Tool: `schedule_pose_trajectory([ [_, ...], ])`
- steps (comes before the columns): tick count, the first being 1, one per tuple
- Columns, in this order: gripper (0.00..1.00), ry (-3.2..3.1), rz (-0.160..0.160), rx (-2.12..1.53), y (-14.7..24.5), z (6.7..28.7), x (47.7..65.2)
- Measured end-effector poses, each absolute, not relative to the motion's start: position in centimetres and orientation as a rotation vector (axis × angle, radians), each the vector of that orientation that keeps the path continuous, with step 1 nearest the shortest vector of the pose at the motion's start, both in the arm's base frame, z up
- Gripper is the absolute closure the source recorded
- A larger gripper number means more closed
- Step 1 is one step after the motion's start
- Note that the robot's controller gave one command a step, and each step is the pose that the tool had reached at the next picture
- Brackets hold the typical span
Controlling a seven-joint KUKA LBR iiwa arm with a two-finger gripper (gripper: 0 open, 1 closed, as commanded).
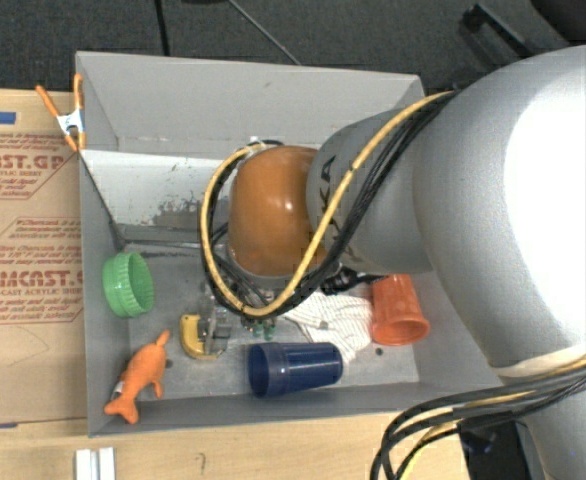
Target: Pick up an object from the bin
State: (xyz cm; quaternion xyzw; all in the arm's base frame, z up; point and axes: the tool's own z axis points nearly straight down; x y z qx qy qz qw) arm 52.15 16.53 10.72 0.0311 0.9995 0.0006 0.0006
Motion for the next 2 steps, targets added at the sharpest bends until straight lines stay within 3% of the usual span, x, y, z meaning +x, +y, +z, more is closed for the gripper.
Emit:
schedule_pose_trajectory([
  [1, 1.00, 3.138, 0.002, 0.158, 18.2, 11.2, 53.0],
  [2, 0.00, 3.130, 0.002, 0.270, 17.7, 14.7, 50.7],
])
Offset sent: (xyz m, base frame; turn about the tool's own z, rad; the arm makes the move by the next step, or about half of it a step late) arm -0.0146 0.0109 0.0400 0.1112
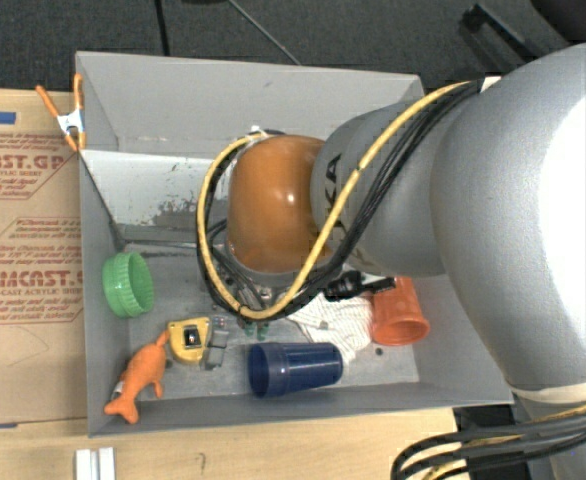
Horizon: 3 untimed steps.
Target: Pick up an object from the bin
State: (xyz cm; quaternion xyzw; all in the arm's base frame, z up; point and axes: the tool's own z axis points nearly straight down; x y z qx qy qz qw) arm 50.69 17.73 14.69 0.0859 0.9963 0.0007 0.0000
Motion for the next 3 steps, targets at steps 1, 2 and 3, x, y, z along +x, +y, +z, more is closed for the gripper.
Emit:
schedule_pose_trajectory([
  [1, 0.00, 3.130, 0.002, 0.270, 17.7, 14.7, 50.7],
  [2, 0.00, 3.133, 0.000, 0.180, 18.2, 13.8, 50.0],
  [3, 0.00, 3.138, 0.001, 0.146, 19.3, 12.1, 48.6],
])
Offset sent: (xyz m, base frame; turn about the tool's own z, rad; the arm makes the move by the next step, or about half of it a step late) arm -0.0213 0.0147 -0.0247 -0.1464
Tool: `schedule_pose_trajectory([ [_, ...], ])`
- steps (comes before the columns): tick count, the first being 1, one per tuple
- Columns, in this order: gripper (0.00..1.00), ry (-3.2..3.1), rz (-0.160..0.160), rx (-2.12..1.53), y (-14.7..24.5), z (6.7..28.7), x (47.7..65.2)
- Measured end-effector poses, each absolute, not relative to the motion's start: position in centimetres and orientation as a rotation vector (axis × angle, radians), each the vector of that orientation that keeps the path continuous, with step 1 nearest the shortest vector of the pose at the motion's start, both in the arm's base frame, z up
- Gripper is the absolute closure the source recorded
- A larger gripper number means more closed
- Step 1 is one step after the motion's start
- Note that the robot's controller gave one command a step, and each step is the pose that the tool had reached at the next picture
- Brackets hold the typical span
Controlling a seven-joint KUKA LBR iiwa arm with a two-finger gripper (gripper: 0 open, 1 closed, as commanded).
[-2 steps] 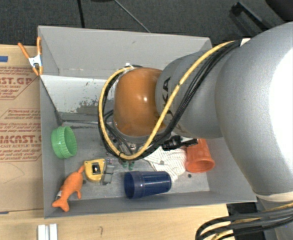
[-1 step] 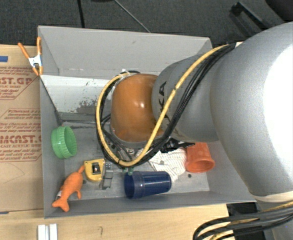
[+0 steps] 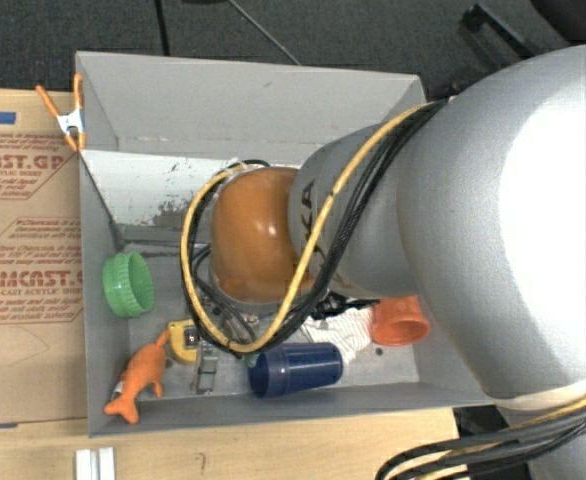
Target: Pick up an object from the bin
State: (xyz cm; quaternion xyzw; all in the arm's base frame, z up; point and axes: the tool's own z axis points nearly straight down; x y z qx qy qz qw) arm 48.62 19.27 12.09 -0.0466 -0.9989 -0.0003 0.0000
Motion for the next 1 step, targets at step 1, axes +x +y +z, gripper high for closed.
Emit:
schedule_pose_trajectory([
  [1, 1.00, -3.147, -0.008, -0.079, 19.57, 9.33, 48.87],
])
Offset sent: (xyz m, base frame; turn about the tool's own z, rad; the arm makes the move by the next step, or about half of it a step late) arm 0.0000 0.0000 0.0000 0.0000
